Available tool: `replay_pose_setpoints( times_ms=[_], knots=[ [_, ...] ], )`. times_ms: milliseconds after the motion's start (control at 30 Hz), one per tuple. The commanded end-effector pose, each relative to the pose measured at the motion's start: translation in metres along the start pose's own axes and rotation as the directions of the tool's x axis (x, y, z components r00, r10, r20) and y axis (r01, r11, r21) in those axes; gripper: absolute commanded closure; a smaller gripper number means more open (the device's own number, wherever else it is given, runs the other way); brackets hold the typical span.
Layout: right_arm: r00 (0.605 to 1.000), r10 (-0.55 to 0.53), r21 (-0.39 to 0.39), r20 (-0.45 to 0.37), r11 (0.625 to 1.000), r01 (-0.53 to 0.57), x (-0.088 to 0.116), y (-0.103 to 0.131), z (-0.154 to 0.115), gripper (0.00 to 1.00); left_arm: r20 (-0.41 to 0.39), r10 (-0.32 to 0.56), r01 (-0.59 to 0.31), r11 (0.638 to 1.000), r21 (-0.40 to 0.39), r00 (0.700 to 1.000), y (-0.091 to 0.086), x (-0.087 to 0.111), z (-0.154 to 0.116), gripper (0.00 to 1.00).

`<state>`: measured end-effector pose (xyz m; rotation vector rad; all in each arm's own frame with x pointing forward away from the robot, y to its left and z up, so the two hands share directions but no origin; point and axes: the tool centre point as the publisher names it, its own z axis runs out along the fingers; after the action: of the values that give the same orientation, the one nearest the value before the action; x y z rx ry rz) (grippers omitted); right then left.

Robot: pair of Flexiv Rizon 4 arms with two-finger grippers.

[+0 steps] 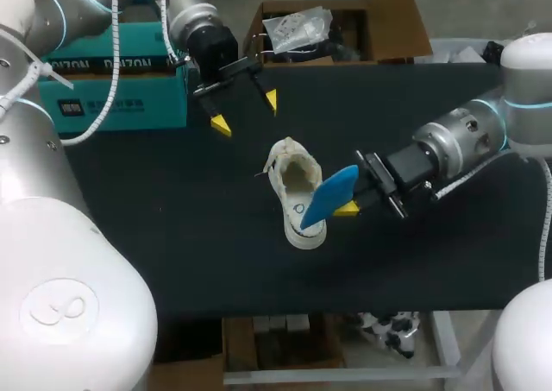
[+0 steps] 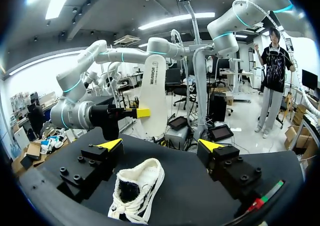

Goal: Open the shoe tongue, take the insole out of the shoe, put the insole back into the shoe, and pack the shoe into the shoebox

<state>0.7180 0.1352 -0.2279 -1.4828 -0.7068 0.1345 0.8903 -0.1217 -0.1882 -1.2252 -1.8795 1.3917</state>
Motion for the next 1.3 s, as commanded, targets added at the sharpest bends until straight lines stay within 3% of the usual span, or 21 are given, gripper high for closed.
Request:
replay_pose_setpoints(
  times_ms=[33,967,1133,1300],
  knots=[
    [1.000,0.001,0.020,0.010,1.000,-0.001,0.004,0.005,-0.003,1.00,-0.026,0.001,0.000,1.000,0.031,1.000,0.004,-0.003,-0.003,0.00],
    [1.000,-0.008,0.018,-0.009,1.000,0.009,0.006,0.009,-0.004,1.00,-0.026,0.001,0.000,1.000,0.031,1.000,0.004,-0.003,-0.003,0.00],
    [0.995,-0.031,-0.022,-0.092,0.999,0.029,0.012,0.012,0.000,1.00,0.149,0.054,-0.052,0.998,-0.022,0.987,-0.017,0.008,0.021,0.00],
    [0.983,-0.035,-0.049,-0.180,0.998,0.027,0.016,0.014,-0.001,1.00,0.253,0.079,-0.061,0.995,-0.078,0.964,-0.029,0.022,0.042,0.00]
  ],
)
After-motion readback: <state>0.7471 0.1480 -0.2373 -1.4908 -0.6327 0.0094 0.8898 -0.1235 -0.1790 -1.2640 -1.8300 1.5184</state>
